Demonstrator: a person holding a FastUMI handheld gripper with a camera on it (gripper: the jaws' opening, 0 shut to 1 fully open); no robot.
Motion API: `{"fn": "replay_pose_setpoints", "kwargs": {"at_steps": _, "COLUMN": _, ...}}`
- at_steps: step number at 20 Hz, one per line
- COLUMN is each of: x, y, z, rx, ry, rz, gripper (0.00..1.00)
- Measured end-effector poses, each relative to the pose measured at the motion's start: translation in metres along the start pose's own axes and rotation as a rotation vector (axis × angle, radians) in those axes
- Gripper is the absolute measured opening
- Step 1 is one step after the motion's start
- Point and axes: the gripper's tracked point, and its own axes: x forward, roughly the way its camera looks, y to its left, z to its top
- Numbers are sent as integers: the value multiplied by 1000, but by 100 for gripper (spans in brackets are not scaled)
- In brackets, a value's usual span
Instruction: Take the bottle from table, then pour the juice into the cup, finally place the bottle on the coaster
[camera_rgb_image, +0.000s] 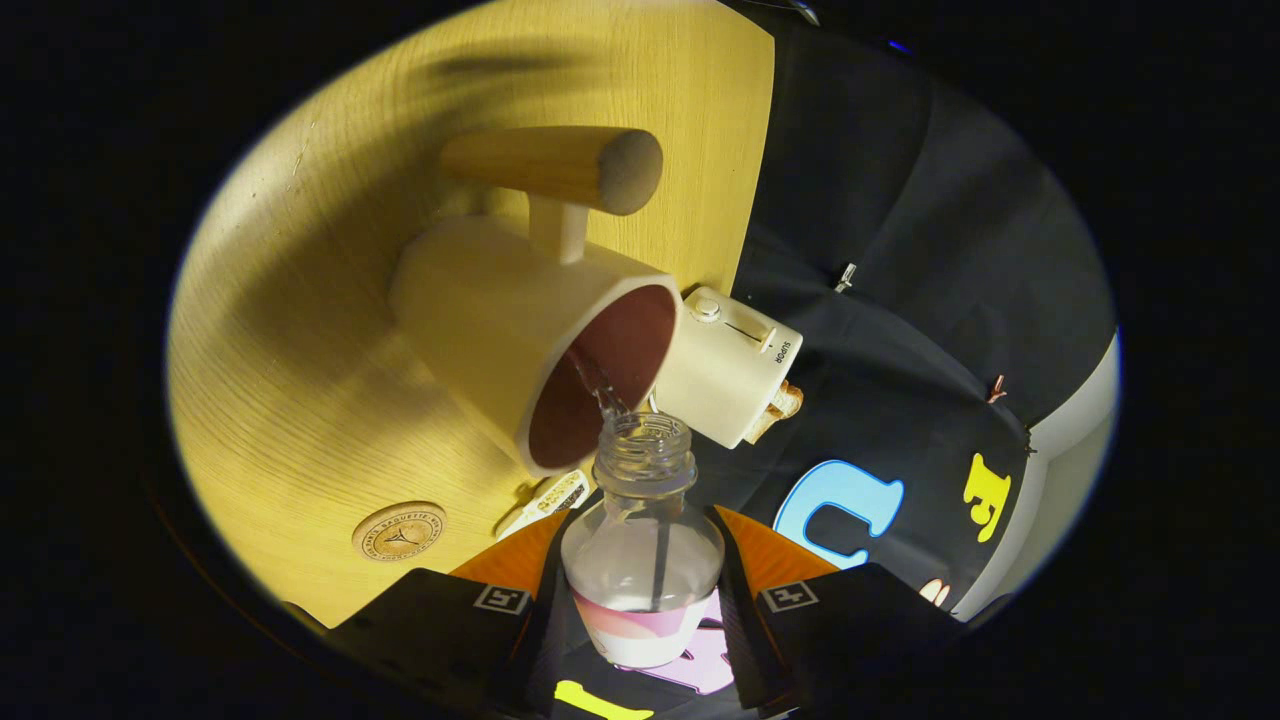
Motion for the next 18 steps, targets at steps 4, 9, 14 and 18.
{"fn": "replay_pose_setpoints", "kwargs": {"at_steps": 4, "x": -1, "y": -3, "z": 3, "rx": -7, "ry": -2, "rz": -10, "gripper": 68}}
{"fn": "replay_pose_setpoints", "kwargs": {"at_steps": 9, "x": 2, "y": -11, "z": 6, "rx": -38, "ry": -15, "rz": -23, "gripper": 68}}
{"fn": "replay_pose_setpoints", "kwargs": {"at_steps": 14, "x": 2, "y": -18, "z": 5, "rx": -78, "ry": -21, "rz": -31, "gripper": 68}}
{"fn": "replay_pose_setpoints", "kwargs": {"at_steps": 18, "x": 4, "y": -26, "z": -3, "rx": -97, "ry": -12, "rz": -37, "gripper": 68}}
